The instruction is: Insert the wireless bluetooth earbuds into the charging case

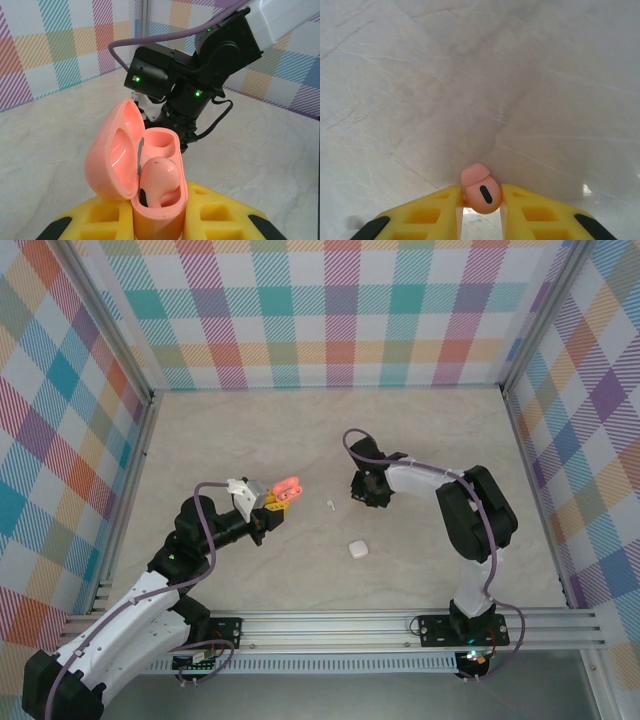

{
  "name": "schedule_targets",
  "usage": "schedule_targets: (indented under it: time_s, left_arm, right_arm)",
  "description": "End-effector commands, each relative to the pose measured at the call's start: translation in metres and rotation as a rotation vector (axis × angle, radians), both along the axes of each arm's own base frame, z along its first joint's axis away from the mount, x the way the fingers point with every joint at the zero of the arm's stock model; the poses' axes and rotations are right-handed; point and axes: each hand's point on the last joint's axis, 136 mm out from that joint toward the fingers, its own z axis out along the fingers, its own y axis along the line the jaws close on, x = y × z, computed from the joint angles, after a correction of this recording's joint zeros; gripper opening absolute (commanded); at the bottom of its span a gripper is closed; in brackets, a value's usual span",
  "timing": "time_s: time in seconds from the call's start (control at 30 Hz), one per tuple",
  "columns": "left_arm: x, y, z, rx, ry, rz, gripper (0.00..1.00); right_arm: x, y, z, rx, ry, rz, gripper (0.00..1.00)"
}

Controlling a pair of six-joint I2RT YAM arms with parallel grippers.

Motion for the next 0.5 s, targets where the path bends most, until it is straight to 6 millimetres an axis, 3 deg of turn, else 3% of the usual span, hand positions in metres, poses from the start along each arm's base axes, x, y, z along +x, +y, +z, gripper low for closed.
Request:
schedule_targets:
  time_s: [0.0, 0.47]
  left_arm:
    - [-0.004, -0.002, 0.021, -0.023, -0.058, -0.016, 0.07]
    - [-0.005, 0.001, 0.020, -0.025, -0.054, -0.004, 0.07]
  right_arm:
    - [-0.015, -0.010, -0.021, -0.081, 0.085, 0.102, 0.25]
    - [-0.011, -0.017, 0.004, -0.183, 0.024, 0.323, 0.23]
